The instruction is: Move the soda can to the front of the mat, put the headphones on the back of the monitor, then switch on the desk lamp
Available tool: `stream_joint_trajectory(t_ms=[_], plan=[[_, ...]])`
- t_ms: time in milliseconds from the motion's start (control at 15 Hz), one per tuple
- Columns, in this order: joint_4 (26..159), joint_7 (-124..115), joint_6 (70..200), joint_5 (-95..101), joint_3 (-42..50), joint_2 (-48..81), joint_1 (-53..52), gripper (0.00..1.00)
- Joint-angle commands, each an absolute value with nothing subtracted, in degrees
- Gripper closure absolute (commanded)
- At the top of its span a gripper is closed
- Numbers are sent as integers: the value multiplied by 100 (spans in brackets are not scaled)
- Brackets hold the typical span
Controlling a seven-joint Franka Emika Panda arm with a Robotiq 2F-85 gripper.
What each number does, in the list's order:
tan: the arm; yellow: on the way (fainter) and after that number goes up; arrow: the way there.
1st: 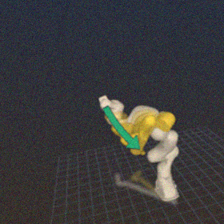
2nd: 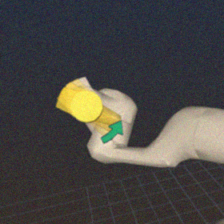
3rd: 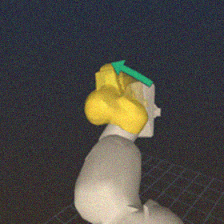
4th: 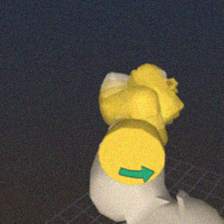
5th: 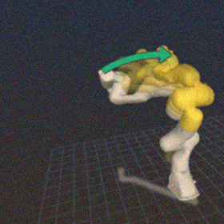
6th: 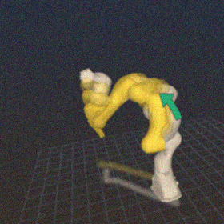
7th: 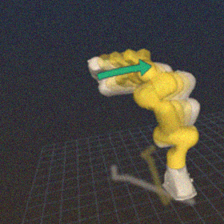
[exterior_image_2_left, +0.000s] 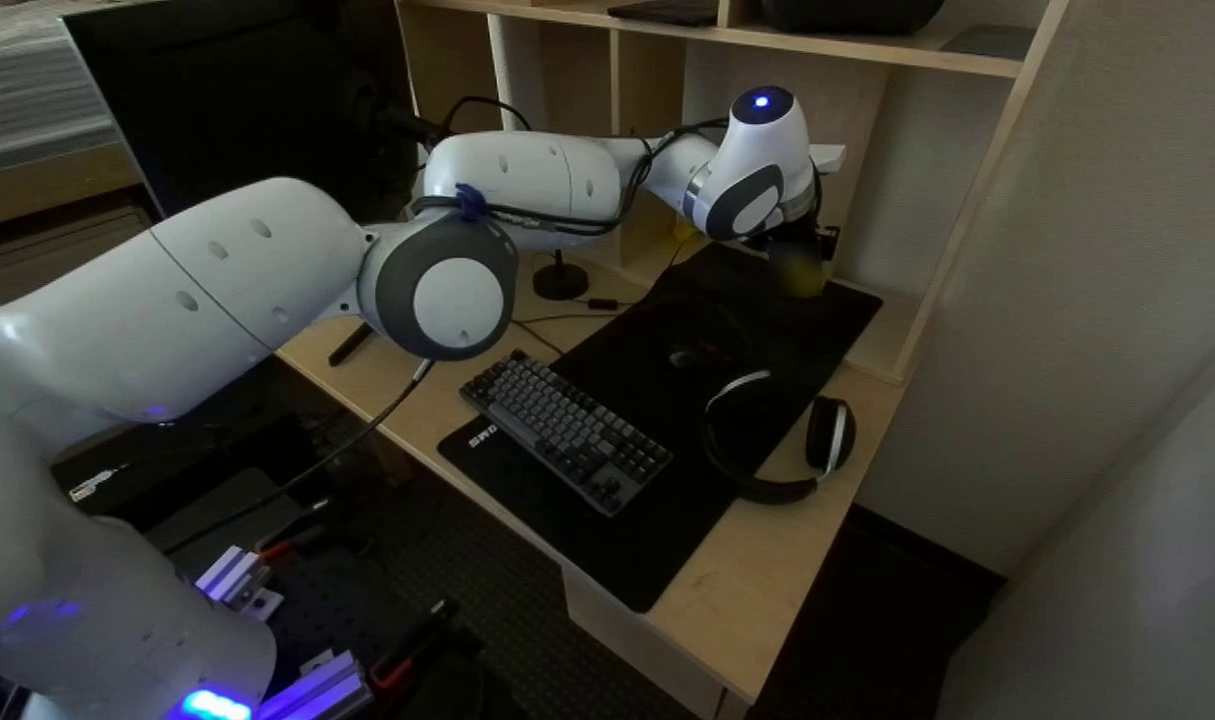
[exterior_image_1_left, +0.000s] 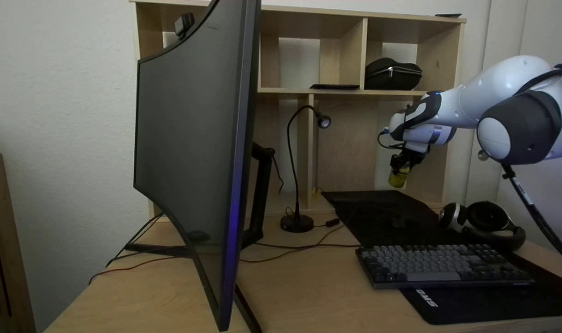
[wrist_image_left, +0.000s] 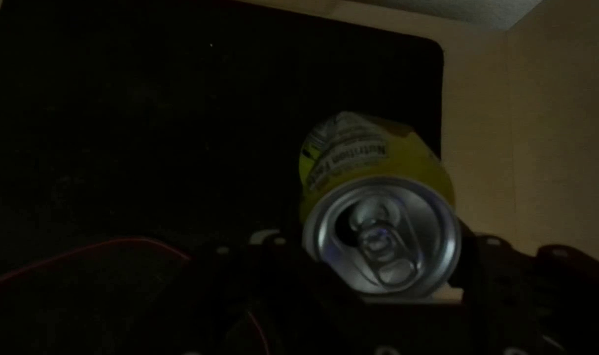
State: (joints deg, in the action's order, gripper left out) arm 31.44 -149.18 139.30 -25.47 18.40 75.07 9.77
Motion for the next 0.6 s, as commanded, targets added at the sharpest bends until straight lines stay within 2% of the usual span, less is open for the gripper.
stream_joint_trajectory(t_ms=[0, 200, 267, 333, 400, 533], plan=[[3193, -14919, 14463, -2840, 2135, 7642, 842, 62], [3276, -14919, 14933, -3381, 2344, 7676, 695, 62], [3314, -14920, 14992, -3519, 2452, 7669, 641, 12], [3349, -14920, 15065, -3674, 2499, 7666, 613, 11], [3363, -14921, 15119, -3767, 2562, 7673, 586, 5], [3221, -14921, 15286, -3820, 2567, 7801, 636, 0]])
